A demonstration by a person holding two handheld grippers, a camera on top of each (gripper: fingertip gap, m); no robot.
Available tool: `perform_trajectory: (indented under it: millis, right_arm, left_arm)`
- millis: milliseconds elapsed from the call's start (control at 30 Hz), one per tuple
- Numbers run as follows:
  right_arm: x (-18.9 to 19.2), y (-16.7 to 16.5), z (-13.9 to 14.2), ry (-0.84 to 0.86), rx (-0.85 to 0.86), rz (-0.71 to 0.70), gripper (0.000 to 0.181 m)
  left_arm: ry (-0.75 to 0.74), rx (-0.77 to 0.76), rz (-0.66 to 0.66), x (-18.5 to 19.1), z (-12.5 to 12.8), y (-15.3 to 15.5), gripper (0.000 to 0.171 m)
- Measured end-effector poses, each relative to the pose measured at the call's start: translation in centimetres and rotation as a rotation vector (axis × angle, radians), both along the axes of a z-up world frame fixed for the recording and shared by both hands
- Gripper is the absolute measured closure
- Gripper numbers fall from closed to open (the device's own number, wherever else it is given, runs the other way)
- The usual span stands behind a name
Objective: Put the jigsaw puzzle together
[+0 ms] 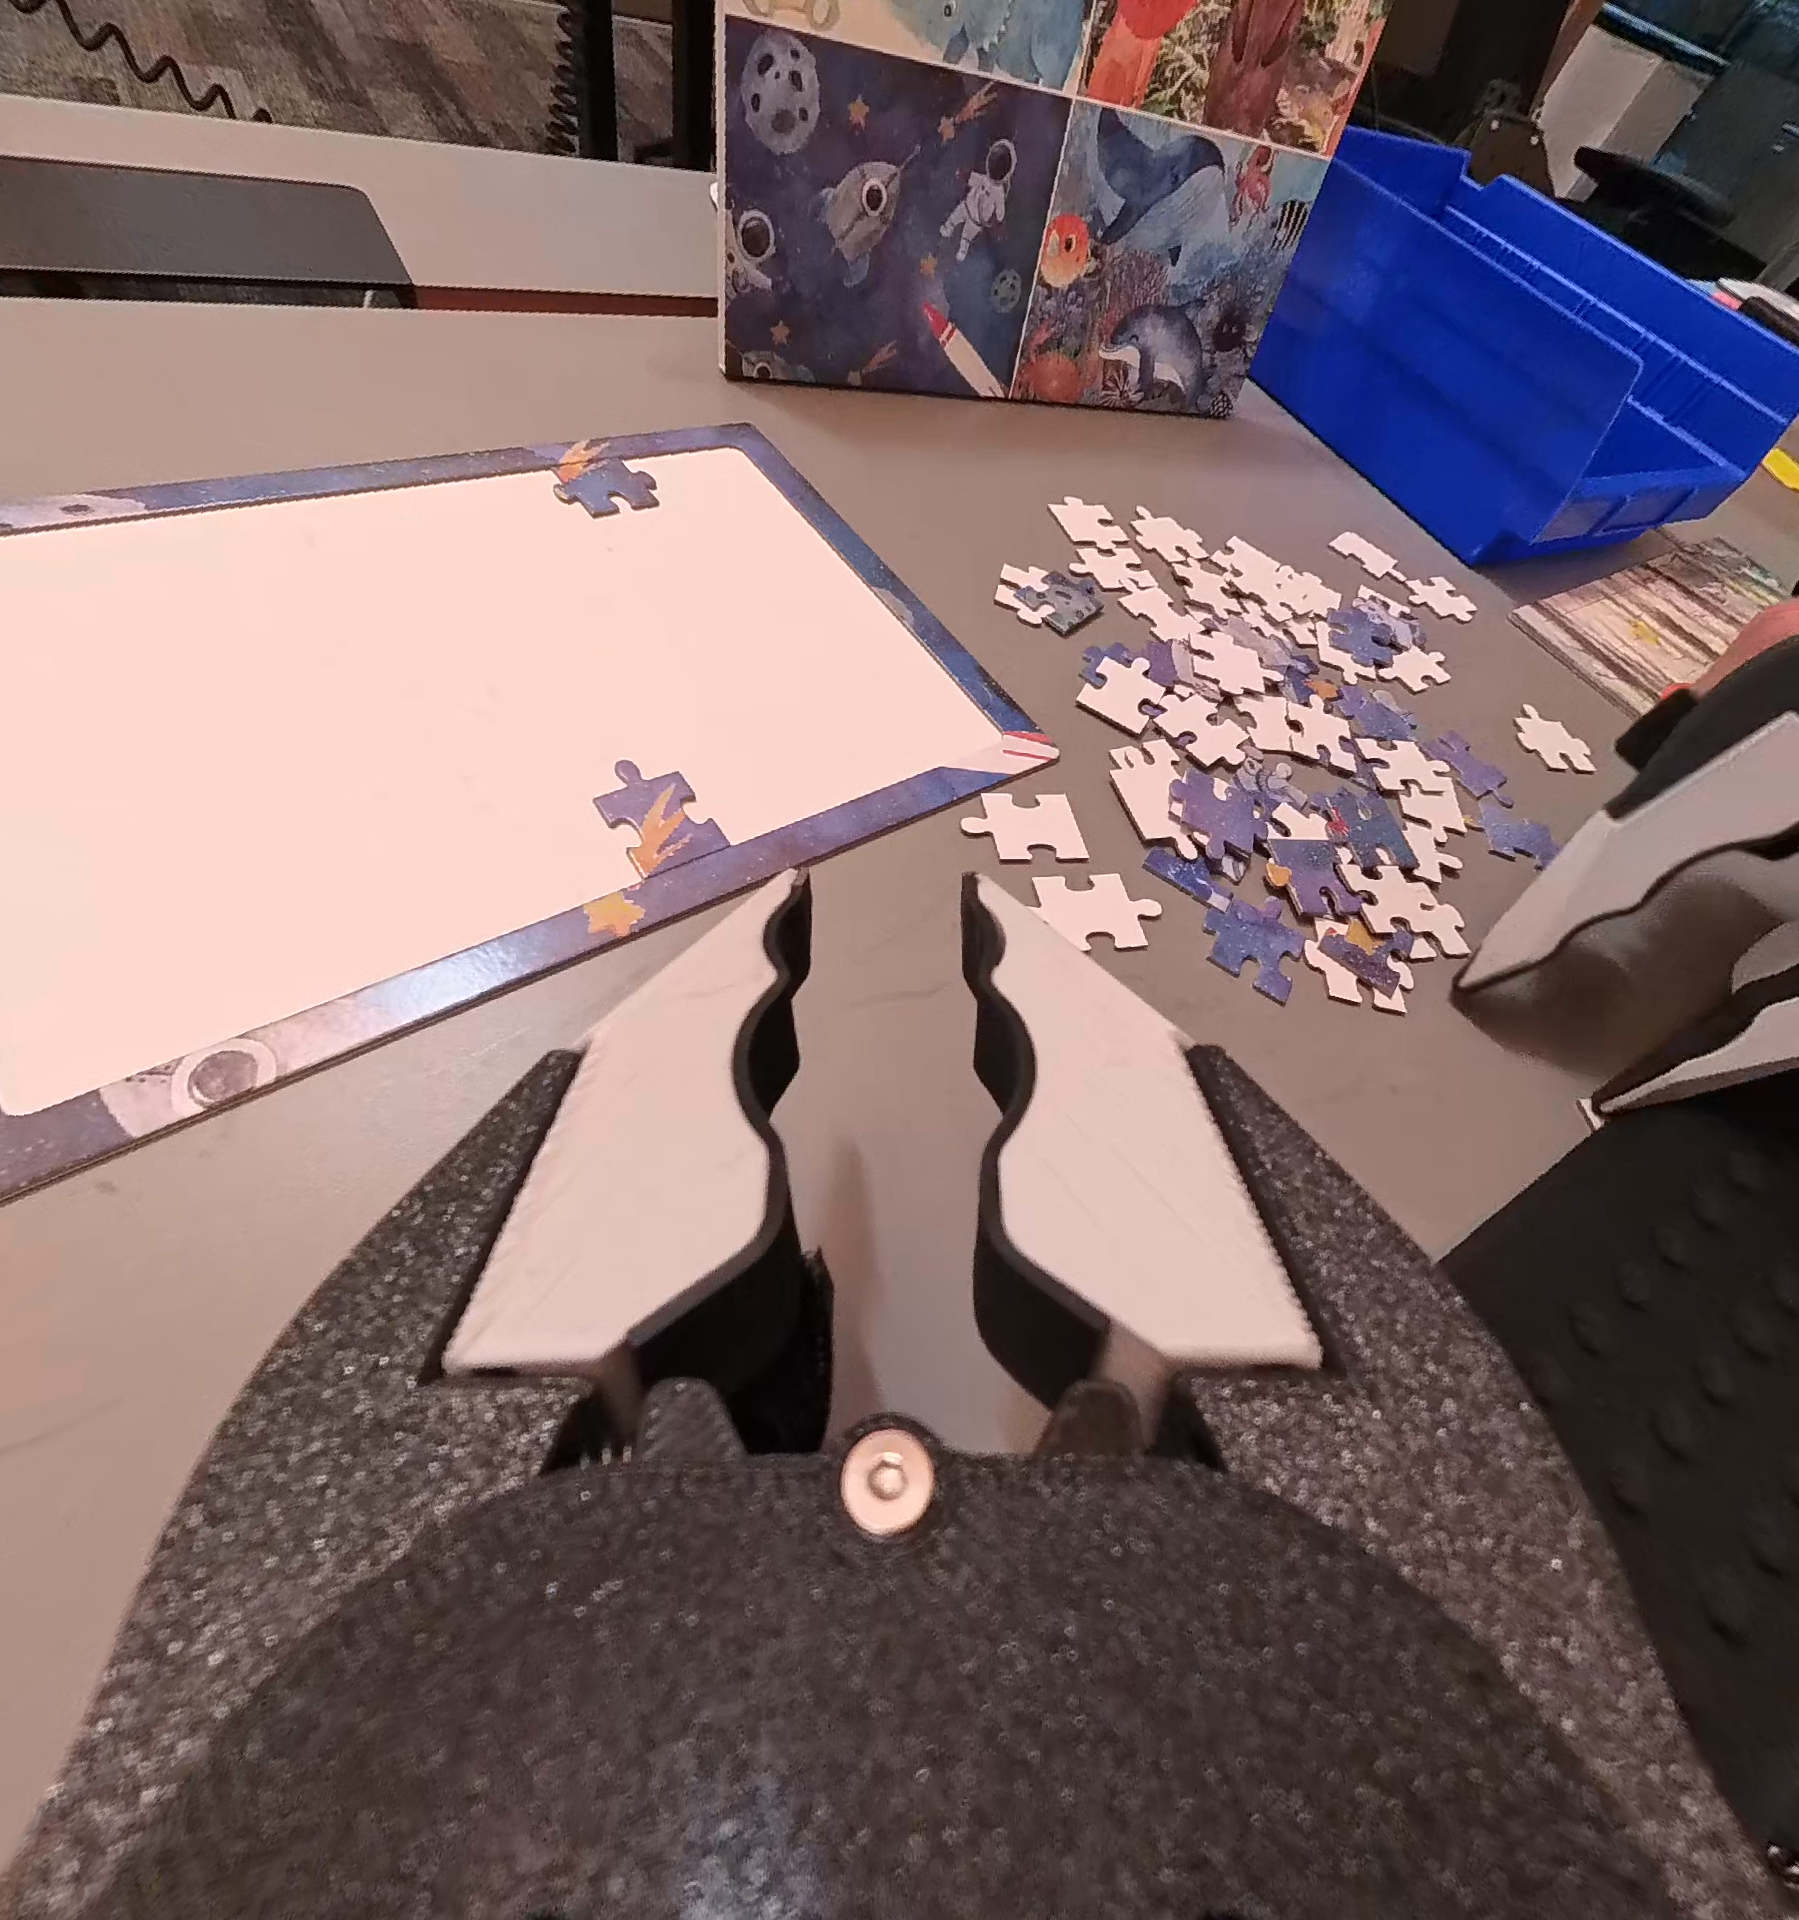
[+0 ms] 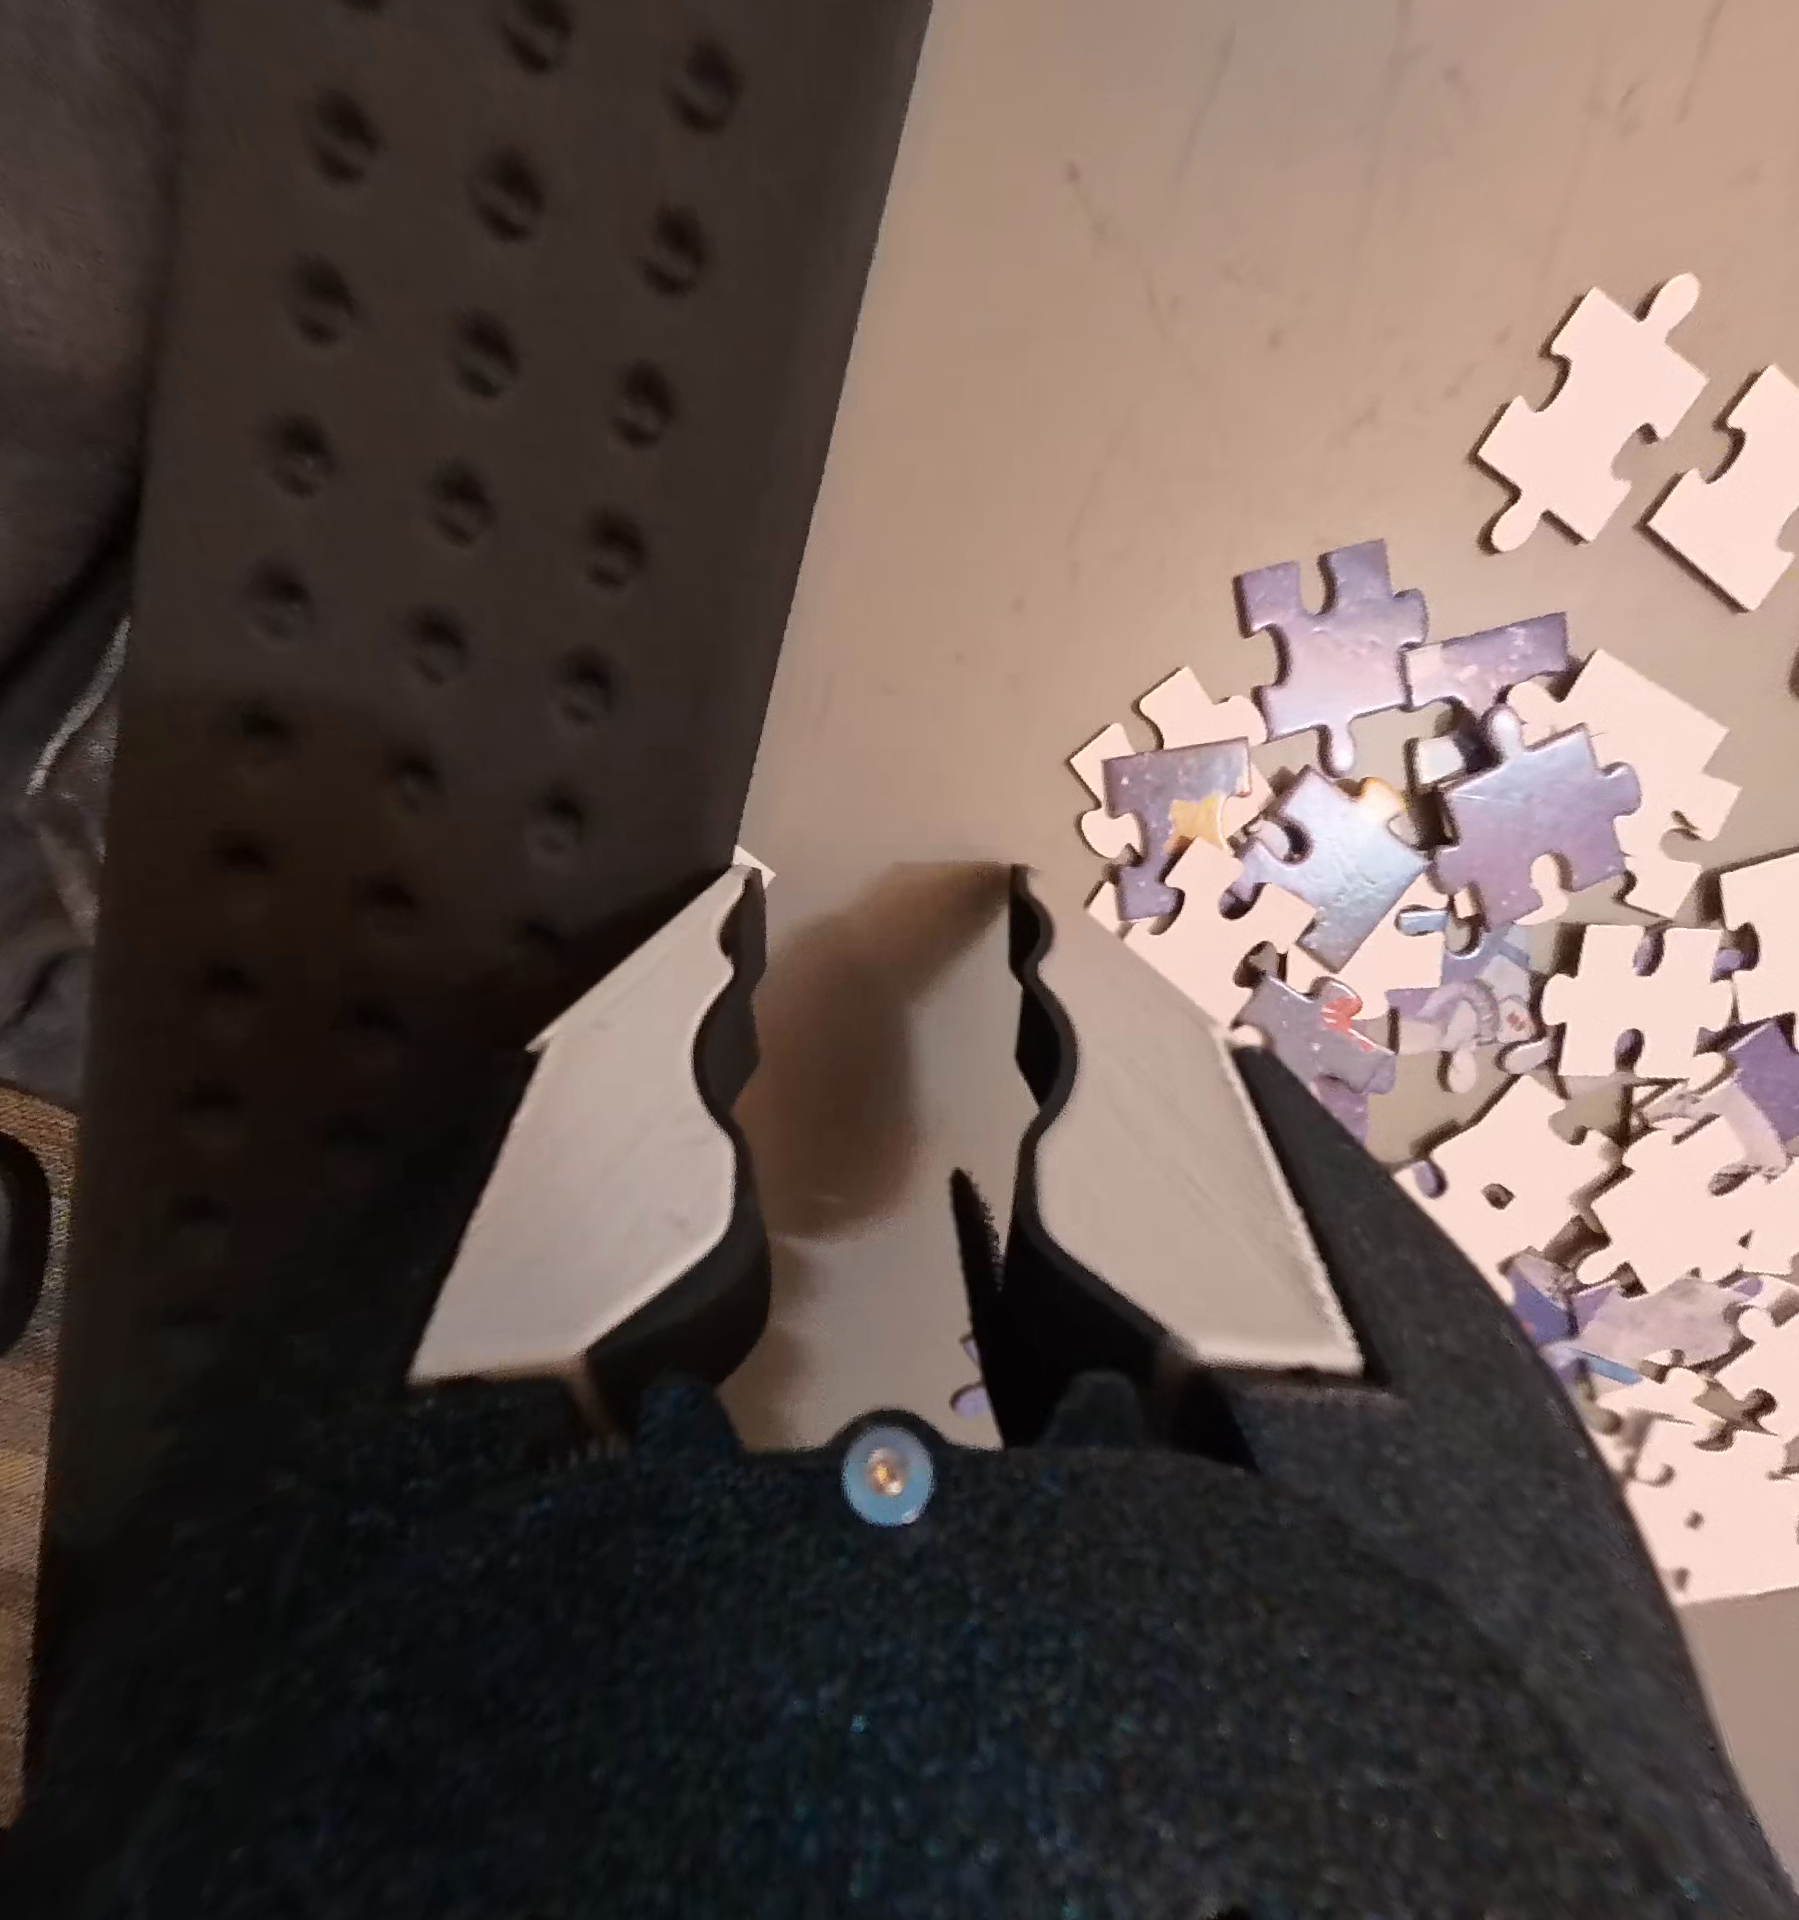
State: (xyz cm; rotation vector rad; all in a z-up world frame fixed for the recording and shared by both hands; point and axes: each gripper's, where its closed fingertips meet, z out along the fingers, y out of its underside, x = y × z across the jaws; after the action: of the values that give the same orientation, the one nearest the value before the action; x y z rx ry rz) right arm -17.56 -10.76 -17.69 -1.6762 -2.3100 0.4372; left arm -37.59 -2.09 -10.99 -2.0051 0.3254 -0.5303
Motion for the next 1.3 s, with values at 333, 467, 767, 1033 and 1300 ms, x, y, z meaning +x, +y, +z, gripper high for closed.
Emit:
perform_trajectory:
  millis: [333, 467, 767, 1033, 1300]
  right_arm:
    - [0.4, 2.2, 2.5, 0.114, 0.031, -0.117, 0.155]
    - [1.3, 0.3, 0.9, 0.07, -0.066, -0.15, 0.146]
    - [3.4, 3.2, 1.8, 0.123, 0.063, -0.36, 0.147]
    - [4.6, 3.1, 0.3, 0.156, 0.093, -0.613, 0.135]
    - [4.9, 3.9, -0.1, 0.242, -0.024, -0.733, 0.147]
  left_arm:
    - [0.001, -0.003, -0.002, 0.0, -0.1, 0.0, 0.143]
    - [0.0, -0.001, -0.001, 0.0, 0.0, 0.0, 0.143]
    - [0.0, 0.0, -0.003, 0.0, 0.0, 0.0, 0.143]
    - [-0.004, 0.003, -0.008, 0.1, 0.1, -0.1, 0.143]
    - [-0.005, 0.012, -0.009, 0.1, 0.3, -0.2, 0.143]
